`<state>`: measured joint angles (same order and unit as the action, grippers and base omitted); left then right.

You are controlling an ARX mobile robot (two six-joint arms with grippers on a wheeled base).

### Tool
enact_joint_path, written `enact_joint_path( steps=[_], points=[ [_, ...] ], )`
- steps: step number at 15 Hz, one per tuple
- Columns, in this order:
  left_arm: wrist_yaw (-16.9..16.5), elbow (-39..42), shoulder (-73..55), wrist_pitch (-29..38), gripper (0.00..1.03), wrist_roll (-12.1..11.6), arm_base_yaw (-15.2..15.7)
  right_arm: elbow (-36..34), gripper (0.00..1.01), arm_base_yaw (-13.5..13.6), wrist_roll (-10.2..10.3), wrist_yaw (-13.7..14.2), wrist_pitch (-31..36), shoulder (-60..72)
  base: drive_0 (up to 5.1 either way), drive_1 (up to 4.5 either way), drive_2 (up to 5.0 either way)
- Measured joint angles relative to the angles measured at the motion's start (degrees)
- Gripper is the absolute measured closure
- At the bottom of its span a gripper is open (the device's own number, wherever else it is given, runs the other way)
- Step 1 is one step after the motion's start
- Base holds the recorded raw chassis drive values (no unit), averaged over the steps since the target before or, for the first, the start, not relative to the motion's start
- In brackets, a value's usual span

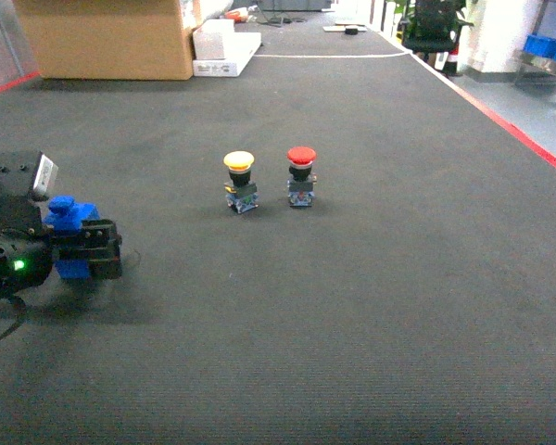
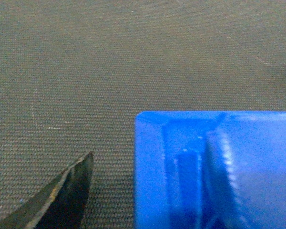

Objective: Pick blue part to blue bin on bottom shelf

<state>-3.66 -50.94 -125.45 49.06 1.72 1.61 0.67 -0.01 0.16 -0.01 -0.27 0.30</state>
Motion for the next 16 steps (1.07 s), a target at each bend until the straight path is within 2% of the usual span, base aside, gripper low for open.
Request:
enact_joint_path(
  steps=[4, 6, 8, 9, 10, 13, 14, 16],
  points=[
    [-0.7, 0.0, -0.8, 1.7, 0.55, -0.5, 0.9, 0.0, 0.03, 0.0, 0.0, 0.0, 0.0, 0.0, 0.0, 0.00, 0.0],
    [-1.9, 5.0, 2.4, 4.0, 0.58, -1.8, 0.3, 0.0, 0.03, 0.0, 0.0, 0.0, 0.0, 0.0, 0.0, 0.00, 0.0],
    [-0.4, 14.1, 12.0, 9.6, 0.58, -2.2, -1.2, 0.0, 0.03, 0.0, 0.0, 0.0, 0.0, 0.0, 0.0, 0.00, 0.0],
    [0.2, 18.1, 18.6, 9.3, 0.58, -2.1, -1.8, 0.0, 0.03, 0.0, 0.0, 0.0, 0.0, 0.0, 0.0, 0.00, 0.0],
    [1.3, 22.3, 26.0, 7.3, 0.58, -2.0, -2.8, 0.0, 0.03, 0.0, 0.0, 0.0, 0.0, 0.0, 0.0, 0.00, 0.0],
    [6.1, 33.1, 53.1, -6.7, 0.59, -0.1, -6.3, 0.0, 0.03, 0.0, 0.0, 0.0, 0.0, 0.0, 0.0, 0.00, 0.0],
    [7.8, 35.3, 63.6, -12.5, 0.59, -0.1, -6.6, 0.0, 0.03, 0.0, 0.0, 0.0, 0.0, 0.0, 0.0, 0.00, 0.0],
    [9.2, 37.5, 82.2, -26.0, 0.59, -0.2, -6.3, 0.0, 0.03, 0.0, 0.0, 0.0, 0.0, 0.0, 0.0, 0.00, 0.0]
  ],
)
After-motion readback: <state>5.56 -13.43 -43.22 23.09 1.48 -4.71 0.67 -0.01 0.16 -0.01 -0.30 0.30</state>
